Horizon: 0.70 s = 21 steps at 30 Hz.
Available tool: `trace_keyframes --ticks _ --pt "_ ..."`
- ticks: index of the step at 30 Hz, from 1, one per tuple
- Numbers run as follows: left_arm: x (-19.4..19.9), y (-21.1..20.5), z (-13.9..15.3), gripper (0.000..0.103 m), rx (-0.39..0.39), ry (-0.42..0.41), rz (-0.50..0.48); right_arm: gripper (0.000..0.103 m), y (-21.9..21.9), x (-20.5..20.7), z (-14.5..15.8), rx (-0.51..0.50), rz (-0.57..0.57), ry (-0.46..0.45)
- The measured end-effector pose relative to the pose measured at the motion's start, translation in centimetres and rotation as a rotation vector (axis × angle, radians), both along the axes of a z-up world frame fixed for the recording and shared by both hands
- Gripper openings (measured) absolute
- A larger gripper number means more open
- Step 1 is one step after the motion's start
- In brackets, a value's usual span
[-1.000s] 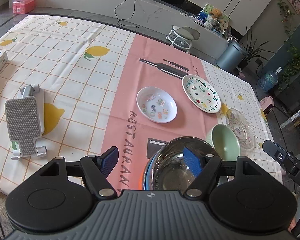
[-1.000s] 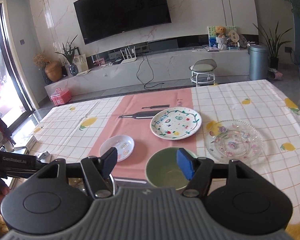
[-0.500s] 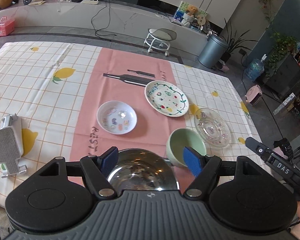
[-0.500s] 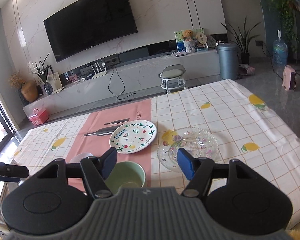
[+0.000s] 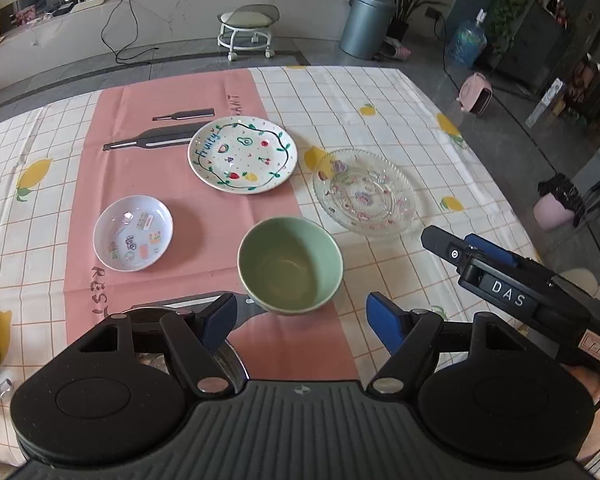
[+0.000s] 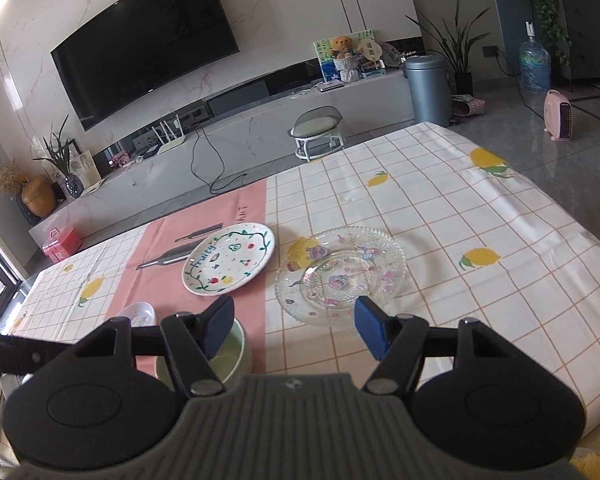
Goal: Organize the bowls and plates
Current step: 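Move both grippers to the pale green ceramic bowl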
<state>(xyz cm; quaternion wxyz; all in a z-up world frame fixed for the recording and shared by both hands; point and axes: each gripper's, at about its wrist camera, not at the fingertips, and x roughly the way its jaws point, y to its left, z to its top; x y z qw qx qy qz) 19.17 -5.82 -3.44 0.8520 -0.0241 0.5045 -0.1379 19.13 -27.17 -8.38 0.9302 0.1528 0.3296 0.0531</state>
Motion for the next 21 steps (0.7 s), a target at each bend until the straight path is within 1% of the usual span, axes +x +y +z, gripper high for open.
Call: trace_keyframes --ticks 2,7,11,16,19,20,21 --pt "0.3 -0.3 -0.6 0.087 -0.004 0.007 -0.001 0.066 -0.6 0.3 -0.6 0.020 -0.017 0.019" --pt "1.7 -0.3 -2.1 0.087 -0.030 0.041 0.035 0.066 -1.0 1.3 -2.0 0.061 -0.032 0.070" --pt "3.0 -0.3 -3.5 0.086 -0.009 0.103 0.073 0.066 -0.5 1.6 -2.4 0.070 -0.017 0.081" --pt "3.6 0.2 -3.8 0.086 0.038 0.101 0.088 0.065 0.6 2.3 -3.4 0.119 0.023 0.120" --pt "4.3 1.0 -4.2 0.086 0.057 0.125 0.114 0.061 1.3 3.0 -3.9 0.135 0.044 0.151" --pt "4.5 1.2 -4.4 0.086 0.064 0.138 0.125 0.058 1.4 3.1 -4.0 0.151 0.048 0.155" --pt "4.8 1.4 -4.6 0.086 0.075 0.150 0.131 0.058 1.4 3.3 -4.0 0.176 0.050 0.157"
